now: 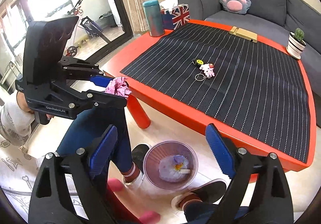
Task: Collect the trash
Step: 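Carry both items over the wastebasket while the right gripper opens to drop the turtle, then open the left gripper to drop the pink paper into the wastebasket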
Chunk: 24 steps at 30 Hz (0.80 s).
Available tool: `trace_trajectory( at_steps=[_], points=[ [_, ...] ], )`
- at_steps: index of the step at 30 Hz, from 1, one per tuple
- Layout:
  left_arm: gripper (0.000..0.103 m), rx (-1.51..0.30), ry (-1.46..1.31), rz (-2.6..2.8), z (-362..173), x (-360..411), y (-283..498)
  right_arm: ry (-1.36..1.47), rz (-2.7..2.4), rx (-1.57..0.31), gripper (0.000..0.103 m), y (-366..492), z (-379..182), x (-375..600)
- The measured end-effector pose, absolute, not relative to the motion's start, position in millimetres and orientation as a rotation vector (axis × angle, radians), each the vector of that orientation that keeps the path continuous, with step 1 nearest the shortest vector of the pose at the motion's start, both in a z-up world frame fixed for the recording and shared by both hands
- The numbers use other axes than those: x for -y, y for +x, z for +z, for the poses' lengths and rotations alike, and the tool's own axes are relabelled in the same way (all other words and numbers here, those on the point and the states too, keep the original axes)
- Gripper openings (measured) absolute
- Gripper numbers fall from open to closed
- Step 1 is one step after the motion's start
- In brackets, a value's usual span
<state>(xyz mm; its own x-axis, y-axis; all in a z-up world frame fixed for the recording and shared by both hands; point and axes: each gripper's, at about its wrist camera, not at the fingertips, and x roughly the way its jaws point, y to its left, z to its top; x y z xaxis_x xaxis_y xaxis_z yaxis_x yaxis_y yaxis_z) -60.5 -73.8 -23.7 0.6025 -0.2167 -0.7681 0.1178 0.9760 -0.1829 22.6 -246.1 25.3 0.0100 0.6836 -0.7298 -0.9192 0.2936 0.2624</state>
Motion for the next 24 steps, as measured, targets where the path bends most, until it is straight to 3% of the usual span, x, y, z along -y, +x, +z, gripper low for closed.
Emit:
trace_trajectory(
  at_steps=[24],
  points=[
    [0.033,-0.924,-0.094,-0.243,-29,95,-54,-0.285,1.195,-0.898,0.093,33,27,273]
  ],
)
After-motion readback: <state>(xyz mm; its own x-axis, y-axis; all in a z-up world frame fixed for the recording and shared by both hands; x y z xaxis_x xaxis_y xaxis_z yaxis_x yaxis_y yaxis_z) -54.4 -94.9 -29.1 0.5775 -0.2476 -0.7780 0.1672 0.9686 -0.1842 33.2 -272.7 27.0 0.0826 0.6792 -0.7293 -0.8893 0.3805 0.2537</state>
